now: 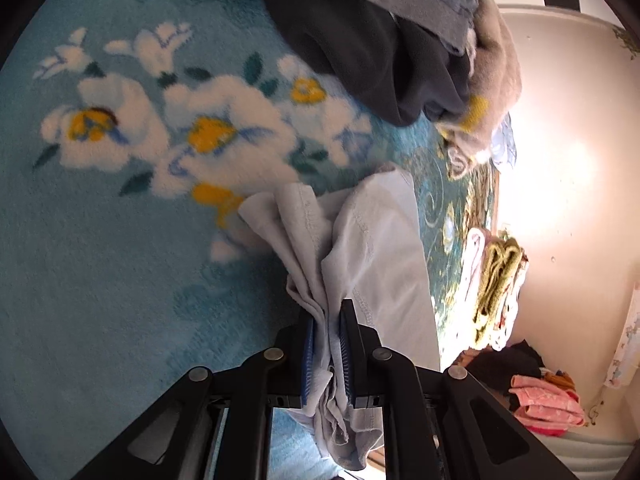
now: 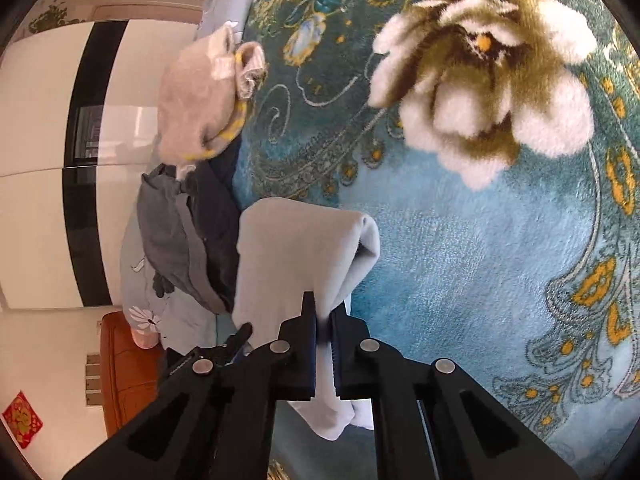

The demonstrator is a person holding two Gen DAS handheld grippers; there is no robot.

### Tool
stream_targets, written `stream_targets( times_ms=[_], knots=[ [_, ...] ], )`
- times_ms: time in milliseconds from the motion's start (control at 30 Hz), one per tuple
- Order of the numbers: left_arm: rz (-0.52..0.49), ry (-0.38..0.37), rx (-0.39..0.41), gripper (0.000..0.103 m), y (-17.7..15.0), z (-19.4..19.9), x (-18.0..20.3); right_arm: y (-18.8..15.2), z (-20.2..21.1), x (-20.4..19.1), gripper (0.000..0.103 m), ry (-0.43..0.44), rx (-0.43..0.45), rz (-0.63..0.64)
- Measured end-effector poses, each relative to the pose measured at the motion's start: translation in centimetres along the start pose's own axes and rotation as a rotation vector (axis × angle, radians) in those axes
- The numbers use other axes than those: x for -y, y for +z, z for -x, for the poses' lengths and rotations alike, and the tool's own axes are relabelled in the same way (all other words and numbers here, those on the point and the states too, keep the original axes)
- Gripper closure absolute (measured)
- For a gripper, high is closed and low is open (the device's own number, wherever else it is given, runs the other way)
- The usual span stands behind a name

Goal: Fold clothes

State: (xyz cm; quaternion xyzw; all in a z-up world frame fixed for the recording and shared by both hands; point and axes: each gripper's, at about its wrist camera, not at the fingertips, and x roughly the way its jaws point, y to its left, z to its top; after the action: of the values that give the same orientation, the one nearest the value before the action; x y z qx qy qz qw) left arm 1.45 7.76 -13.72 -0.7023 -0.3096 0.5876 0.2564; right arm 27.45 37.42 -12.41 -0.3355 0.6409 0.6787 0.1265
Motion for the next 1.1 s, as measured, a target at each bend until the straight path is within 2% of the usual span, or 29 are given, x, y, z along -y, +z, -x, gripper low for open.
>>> stream_targets(
  times_ms=[133,233,300,400,533,600,667,767,800,833,900,967,1100],
  knots=[
    [-0.063,-0.02,-0.121,0.089,-3.1,-2.5,1.1,0.3,3.8,0.8,0.097,0.012,0.006,0.011],
    [-0.089,-0.005,-0.221,0.089,-5.2,-4.7,1.7,0.9,6.9,3.0,0.097,-0.045,0.02,0.003],
    [-0.117,0.01,-0.248,0.088,-6.0,-5.1,2.3,1.5,8.9,4.8,0.097,-0.084,0.04,-0.02],
    [-0.167,0.036,-0.233,0.074,-6.0,-4.6,3.1,2.5,11.1,7.5,0.1,-0.101,0.084,-0.082],
    [-0.16,0.06,-0.206,0.06,-4.8,-3.5,2.8,2.9,13.2,10.0,0.101,-0.074,0.152,-0.166],
    [-0.169,0.07,-0.16,0.057,-3.9,-2.4,2.8,2.5,13.4,10.4,0.101,-0.051,0.158,-0.176],
    [-0.175,0.077,-0.119,0.046,-2.9,-1.4,2.8,1.9,12.9,10.5,0.098,-0.052,0.139,-0.165],
    [-0.198,0.095,-0.084,0.035,-1.2,-1.0,3.1,0.9,11.5,10.4,0.098,-0.066,0.104,-0.145],
    [-0.217,0.099,-0.085,0.032,-0.7,-1.2,3.3,0.5,10.9,10.4,0.092,-0.069,0.095,-0.142],
    [-0.243,0.116,-0.093,0.029,-0.3,-1.6,3.6,0.1,10.4,10.5,0.066,-0.071,0.091,-0.143],
    [-0.312,0.162,-0.113,0.027,0.4,-2.8,4.5,-0.6,9.7,10.9,0.034,-0.059,0.086,-0.168],
    [-0.376,0.205,-0.133,0.027,0.7,-4.6,5.8,-1.2,8.9,11.2,0.034,-0.045,0.078,-0.192],
    [-0.437,0.18,-0.213,0.027,0.6,-8.3,7.7,-1.7,8.1,11.2,0.034,-0.045,0.074,-0.195]
  ],
)
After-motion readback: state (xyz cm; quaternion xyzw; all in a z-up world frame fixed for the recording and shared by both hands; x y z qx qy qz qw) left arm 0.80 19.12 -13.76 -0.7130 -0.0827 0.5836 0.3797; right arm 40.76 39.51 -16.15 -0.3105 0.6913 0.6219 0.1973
